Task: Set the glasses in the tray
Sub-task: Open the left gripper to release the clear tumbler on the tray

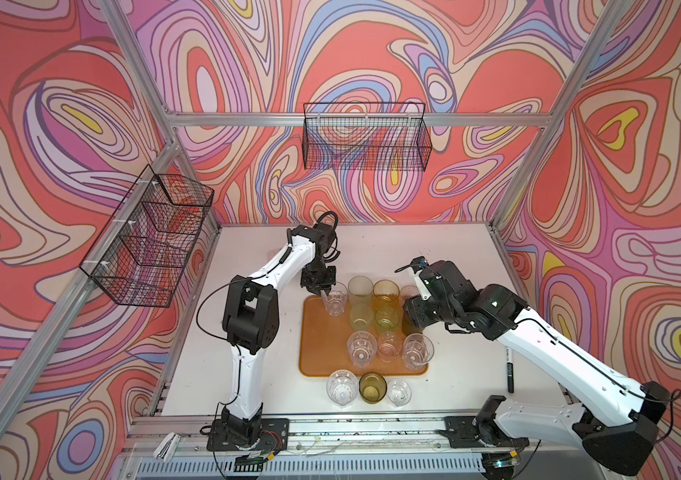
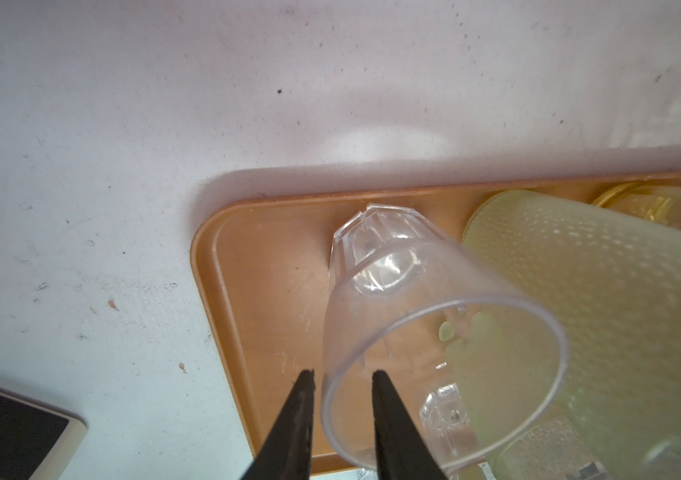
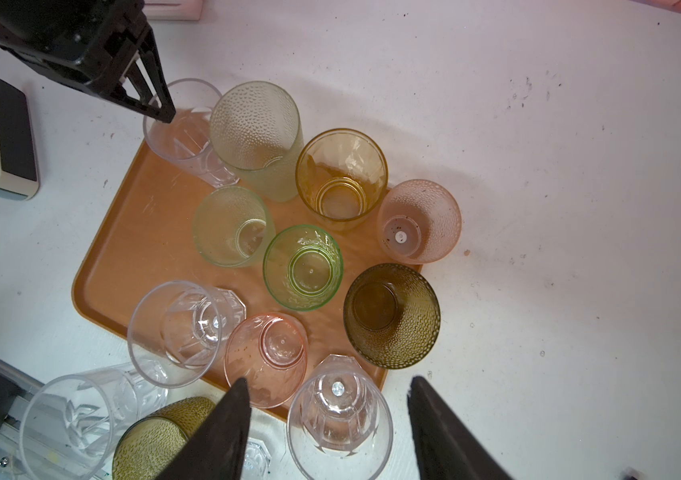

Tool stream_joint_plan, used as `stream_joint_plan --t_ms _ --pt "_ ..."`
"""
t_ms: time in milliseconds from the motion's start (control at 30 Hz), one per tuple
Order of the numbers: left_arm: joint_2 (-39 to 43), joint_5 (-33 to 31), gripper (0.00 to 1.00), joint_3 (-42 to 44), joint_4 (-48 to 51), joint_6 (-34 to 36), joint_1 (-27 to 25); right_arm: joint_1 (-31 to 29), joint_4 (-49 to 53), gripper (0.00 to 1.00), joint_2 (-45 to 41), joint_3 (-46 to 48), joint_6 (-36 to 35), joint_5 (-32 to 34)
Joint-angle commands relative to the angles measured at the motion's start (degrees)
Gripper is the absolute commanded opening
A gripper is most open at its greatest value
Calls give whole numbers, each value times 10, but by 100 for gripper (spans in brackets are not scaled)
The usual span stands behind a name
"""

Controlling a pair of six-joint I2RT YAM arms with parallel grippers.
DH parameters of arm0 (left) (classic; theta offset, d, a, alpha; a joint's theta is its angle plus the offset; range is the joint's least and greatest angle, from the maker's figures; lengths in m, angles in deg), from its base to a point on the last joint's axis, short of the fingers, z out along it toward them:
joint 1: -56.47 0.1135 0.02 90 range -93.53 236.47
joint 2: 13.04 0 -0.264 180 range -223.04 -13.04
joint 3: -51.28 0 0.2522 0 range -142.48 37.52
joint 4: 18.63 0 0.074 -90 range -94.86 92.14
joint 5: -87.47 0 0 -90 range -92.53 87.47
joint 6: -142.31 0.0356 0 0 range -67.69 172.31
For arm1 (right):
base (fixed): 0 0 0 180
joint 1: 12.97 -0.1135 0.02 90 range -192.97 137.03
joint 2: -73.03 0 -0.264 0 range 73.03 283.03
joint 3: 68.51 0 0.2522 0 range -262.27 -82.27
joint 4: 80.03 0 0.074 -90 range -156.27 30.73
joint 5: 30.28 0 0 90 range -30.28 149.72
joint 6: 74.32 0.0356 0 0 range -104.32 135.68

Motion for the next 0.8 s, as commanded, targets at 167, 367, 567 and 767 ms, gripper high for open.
stream_joint_plan --t_ms 167,367,567,767 --pt "44 -14 32 -11 17 1 5 1 -4 62 -9 1 8 7" --pt "77 -29 33 -4 27 7 5 1 -12 63 -14 5 10 7" --pt "106 -32 34 9 31 7 5 1 -23 65 -20 7 14 14" --pt "132 -32 36 19 35 16 5 1 -38 68 -34 16 20 33"
